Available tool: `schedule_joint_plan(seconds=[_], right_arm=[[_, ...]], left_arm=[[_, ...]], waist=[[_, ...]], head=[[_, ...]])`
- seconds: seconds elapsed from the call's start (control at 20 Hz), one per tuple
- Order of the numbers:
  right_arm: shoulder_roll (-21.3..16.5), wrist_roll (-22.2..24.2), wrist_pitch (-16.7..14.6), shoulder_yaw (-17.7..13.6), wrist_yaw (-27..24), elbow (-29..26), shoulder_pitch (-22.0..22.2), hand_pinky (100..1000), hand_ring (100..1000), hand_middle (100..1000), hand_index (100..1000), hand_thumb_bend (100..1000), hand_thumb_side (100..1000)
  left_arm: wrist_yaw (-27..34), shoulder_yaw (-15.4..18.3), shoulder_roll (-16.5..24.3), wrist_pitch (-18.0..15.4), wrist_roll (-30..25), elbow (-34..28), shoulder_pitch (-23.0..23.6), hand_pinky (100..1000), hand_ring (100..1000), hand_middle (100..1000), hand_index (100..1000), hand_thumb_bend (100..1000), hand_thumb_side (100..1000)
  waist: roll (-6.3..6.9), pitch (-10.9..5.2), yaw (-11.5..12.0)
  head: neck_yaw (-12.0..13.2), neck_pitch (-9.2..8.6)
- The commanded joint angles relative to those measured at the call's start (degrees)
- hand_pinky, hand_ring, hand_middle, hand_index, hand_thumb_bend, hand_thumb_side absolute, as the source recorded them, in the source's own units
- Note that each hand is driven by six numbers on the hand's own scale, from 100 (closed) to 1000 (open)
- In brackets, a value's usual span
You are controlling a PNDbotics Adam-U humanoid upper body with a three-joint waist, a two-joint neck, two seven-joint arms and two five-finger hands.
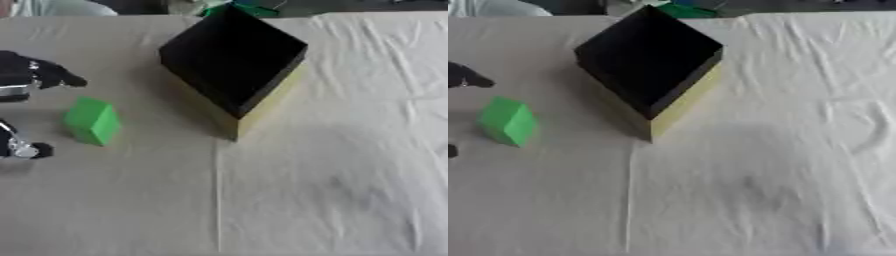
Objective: Pick up objects on the table and place them in the box.
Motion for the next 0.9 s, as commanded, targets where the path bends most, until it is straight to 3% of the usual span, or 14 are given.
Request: schedule_joint_plan(seconds=[0.05,0.5,0.7,0.9], right_arm=[[-0.74,0.11,0.24,-0.2,-0.46,-0.87,-0.56,727,711,640,892,100,1000],[-0.44,0.43,0.71,-0.05,-0.6,-0.87,-0.58,725,705,633,892,100,1000],[-0.3,0.5,0.91,0.01,-0.73,-0.87,-0.75,724,702,629,892,100,1000],[-0.05,0.44,1.17,-0.06,-0.74,-0.87,-0.69,723,699,626,891,100,1000]], left_arm=[[-0.52,-0.02,2.79,-0.74,1.72,0.87,-0.13,803,862,882,1000,480,226],[0.79,-1.19,3.04,-1.77,0.68,3.08,-0.18,820,882,913,1000,487,223],[0.6,-1.77,3.32,-2.41,0.32,3.38,-0.14,817,881,919,1000,440,143],[1.44,-2.73,3.45,-3.07,0.49,3.82,0.16,812,879,929,1000,396,130]], waist=[[0.09,-0.68,-0.09],[0.19,-0.68,-0.31],[0.37,-0.66,-0.41],[0.4,-0.57,-0.63]], head=[[0.18,0.37],[0.26,0.52],[0.31,0.46],[0.31,0.51]])
